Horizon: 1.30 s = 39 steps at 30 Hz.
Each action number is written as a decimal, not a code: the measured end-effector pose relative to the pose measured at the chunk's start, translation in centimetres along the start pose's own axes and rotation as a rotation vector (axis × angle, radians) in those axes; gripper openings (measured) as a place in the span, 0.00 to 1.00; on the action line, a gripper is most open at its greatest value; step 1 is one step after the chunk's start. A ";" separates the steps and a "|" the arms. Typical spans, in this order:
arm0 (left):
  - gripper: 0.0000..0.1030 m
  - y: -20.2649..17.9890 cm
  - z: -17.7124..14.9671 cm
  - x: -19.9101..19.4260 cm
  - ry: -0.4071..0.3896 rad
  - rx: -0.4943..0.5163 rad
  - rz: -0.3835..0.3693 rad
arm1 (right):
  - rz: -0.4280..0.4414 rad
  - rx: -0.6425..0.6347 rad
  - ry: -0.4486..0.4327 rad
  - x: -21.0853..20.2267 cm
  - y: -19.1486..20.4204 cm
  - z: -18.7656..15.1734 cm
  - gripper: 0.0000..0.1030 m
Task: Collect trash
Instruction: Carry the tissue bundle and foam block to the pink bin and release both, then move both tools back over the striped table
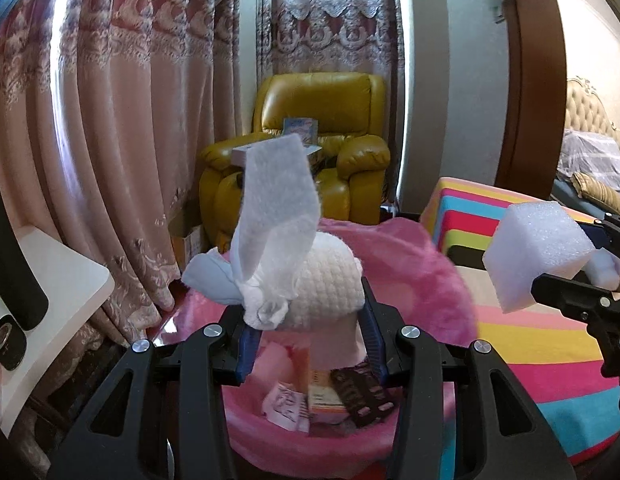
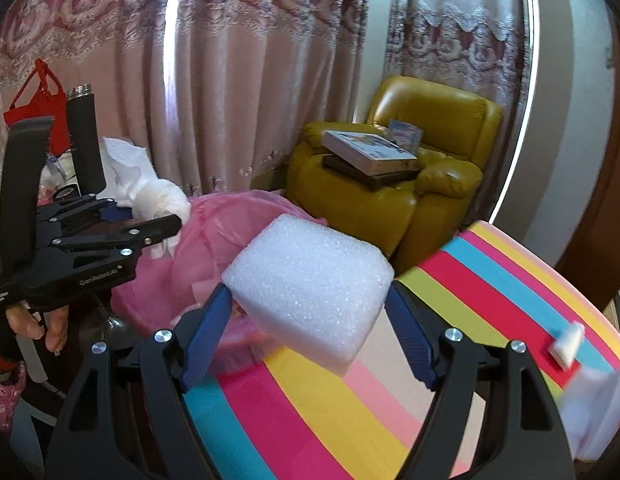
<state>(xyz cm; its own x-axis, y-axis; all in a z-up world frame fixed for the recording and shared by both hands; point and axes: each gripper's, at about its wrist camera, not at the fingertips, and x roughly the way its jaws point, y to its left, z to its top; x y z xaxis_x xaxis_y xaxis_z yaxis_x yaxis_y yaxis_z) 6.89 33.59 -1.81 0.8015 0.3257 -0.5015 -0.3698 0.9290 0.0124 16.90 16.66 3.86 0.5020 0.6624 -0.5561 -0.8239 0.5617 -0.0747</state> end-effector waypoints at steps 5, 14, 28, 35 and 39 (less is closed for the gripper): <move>0.42 2.3 0.7 1.6 0.017 -0.024 -0.009 | 0.031 -0.018 0.011 2.2 1.7 1.1 0.74; 0.49 3.6 2.1 3.5 0.055 -0.021 -0.039 | 0.081 -0.089 0.051 5.3 4.7 1.9 0.85; 0.91 -2.2 3.8 -1.1 -0.095 0.015 0.004 | -0.005 0.035 -0.095 -7.2 -3.2 -2.6 0.92; 0.91 -11.7 3.9 -2.1 -0.105 0.070 -0.179 | -0.142 0.156 -0.118 -13.7 -9.4 -7.3 0.92; 0.92 -18.4 2.7 -1.6 -0.083 0.117 -0.272 | -0.229 0.228 -0.116 -16.5 -13.0 -10.3 0.92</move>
<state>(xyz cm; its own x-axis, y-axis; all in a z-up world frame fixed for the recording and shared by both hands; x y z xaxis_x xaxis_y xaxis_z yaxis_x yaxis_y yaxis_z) 13.70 16.42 1.10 0.9009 0.0705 -0.4282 -0.0831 0.9965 -0.0107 16.66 -6.66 5.45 0.7044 0.5512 -0.4472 -0.6134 0.7898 0.0074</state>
